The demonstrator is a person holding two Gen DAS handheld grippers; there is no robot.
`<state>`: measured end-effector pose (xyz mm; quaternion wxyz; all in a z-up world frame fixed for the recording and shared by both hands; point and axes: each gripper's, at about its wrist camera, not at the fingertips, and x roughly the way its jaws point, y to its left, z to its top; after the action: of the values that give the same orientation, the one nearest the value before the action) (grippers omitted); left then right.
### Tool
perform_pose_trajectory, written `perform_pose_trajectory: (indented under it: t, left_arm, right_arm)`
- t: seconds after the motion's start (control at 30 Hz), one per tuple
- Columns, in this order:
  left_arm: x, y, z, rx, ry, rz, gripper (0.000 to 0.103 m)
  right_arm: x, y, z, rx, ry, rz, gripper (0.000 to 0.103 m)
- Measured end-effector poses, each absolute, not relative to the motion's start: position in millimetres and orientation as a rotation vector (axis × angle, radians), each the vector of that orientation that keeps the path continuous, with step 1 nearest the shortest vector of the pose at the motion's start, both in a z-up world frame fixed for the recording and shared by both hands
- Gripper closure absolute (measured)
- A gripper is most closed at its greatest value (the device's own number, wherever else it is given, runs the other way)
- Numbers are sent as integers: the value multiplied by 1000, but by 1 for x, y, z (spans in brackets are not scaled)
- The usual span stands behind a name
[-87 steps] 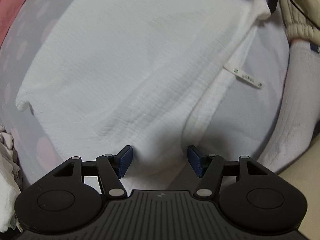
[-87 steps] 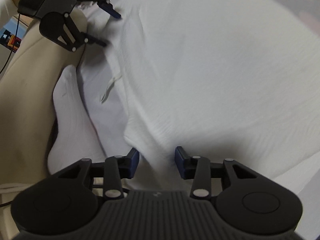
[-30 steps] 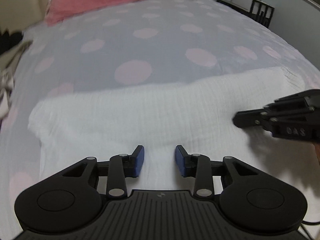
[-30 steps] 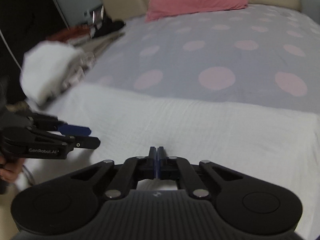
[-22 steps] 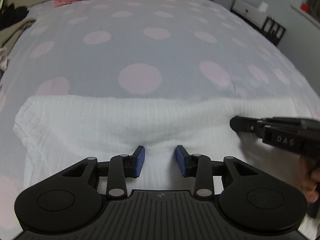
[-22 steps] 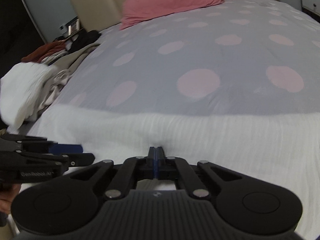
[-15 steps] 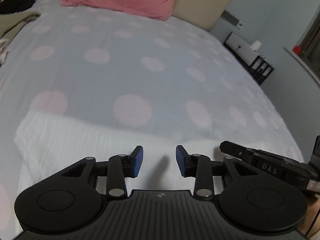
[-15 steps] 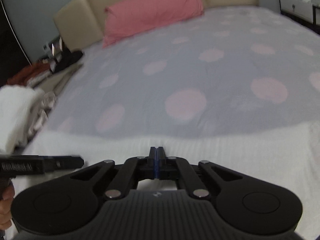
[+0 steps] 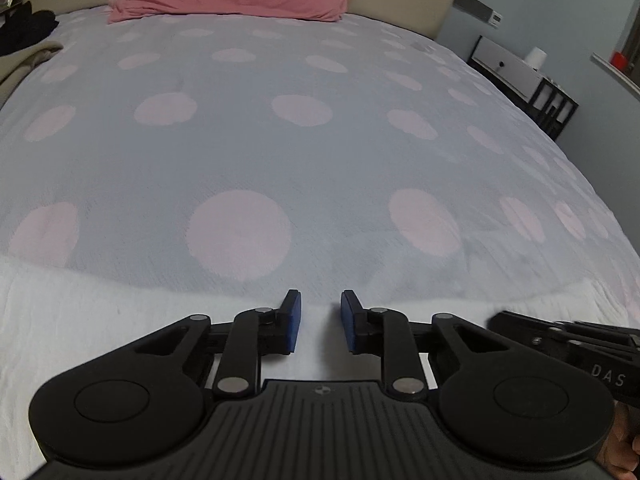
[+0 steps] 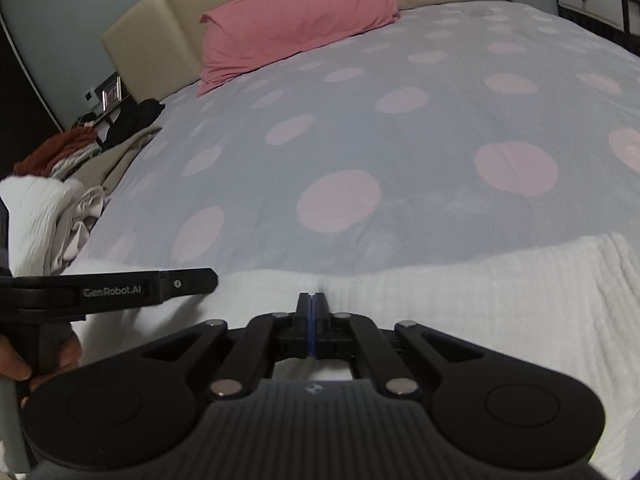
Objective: Fold clothes
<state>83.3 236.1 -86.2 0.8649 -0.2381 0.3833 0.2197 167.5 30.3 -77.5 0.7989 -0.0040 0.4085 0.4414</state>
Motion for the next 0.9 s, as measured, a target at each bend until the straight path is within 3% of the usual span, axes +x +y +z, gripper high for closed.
perform_pose_trajectory:
  t: [0.13,0.2,0.27,0.4,0.5,0.6,0.67,0.73,0.9]
  left_arm:
    - [74,246,-70,-515,781,470,82]
    - [60,255,-51,-472,753,528,74]
    - [42,267,-32,-411,768,584,53]
    - [4,292,-13,-327,855,648,53]
    - [-14,301,-26,-305,923,659,54]
    - [-23,308,-46,-323,967,677,63]
    - [-23,309,-60,-358,979,679,63]
    - [-25,306,-69,-344,963,693,59]
    - [-27,296,-65,-233,928,732,52]
  right_arm:
    - [177,30,-75,-18,868,883,103]
    - [182,22,-71,-8,865,859,103]
    - [184,12,-61,-10,843,813,103]
    - [184,-6,-39,-60,802,821,97]
    - [177,-17,-32,-134,818,865,95]
    - [173,-24,-40,-178,883,920,95]
    - [174,-26,-48,-230,910,879,95]
    - [179,-29,-58,-267,931,810,103]
    - [191,-47,-58,-237,935,727,103]
